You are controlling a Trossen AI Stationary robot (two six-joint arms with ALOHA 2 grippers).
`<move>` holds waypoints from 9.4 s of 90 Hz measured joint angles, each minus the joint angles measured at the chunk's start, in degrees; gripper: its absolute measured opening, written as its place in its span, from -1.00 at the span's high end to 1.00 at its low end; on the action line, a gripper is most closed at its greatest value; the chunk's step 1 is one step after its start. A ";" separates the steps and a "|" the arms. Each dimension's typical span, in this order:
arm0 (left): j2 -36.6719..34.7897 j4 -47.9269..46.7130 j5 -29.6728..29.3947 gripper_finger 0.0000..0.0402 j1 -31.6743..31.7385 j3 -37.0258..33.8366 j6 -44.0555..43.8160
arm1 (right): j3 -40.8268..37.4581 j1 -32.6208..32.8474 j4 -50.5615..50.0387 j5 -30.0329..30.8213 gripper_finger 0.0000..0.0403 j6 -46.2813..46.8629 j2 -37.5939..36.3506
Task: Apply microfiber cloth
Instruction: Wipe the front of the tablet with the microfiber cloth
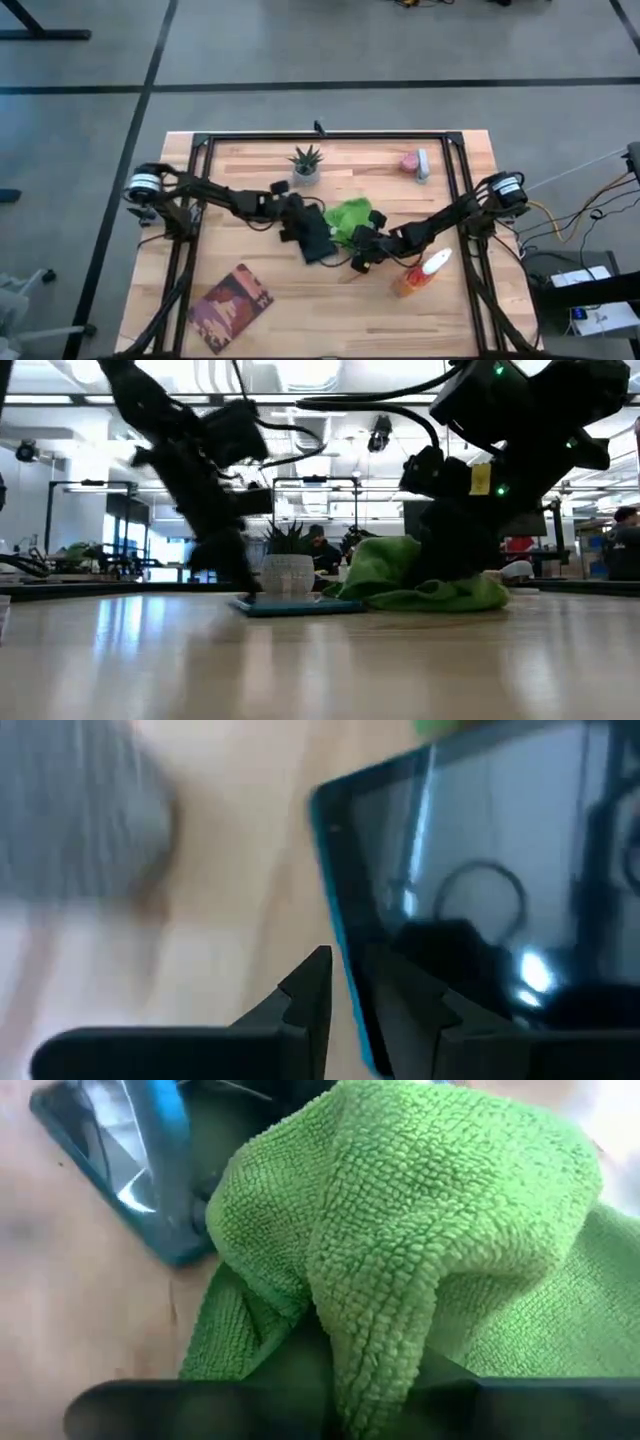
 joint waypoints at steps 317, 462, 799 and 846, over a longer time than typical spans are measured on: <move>1.80 39.97 0.45 0.71 -18.74 -18.62 -22.68 | 20.08 -0.36 13.51 3.25 0.99 -4.83 22.14; 1.88 39.89 -4.94 0.71 -18.56 -18.80 -22.80 | 20.02 7.14 19.72 13.23 0.99 -3.21 23.41; 1.86 39.91 -4.49 0.71 -19.22 -18.75 -20.44 | 5.05 -8.56 3.89 5.90 0.99 -9.14 5.21; -2.14 39.58 -4.06 0.71 -19.21 -18.80 -18.48 | 5.42 -5.53 4.30 2.68 0.99 -9.88 6.74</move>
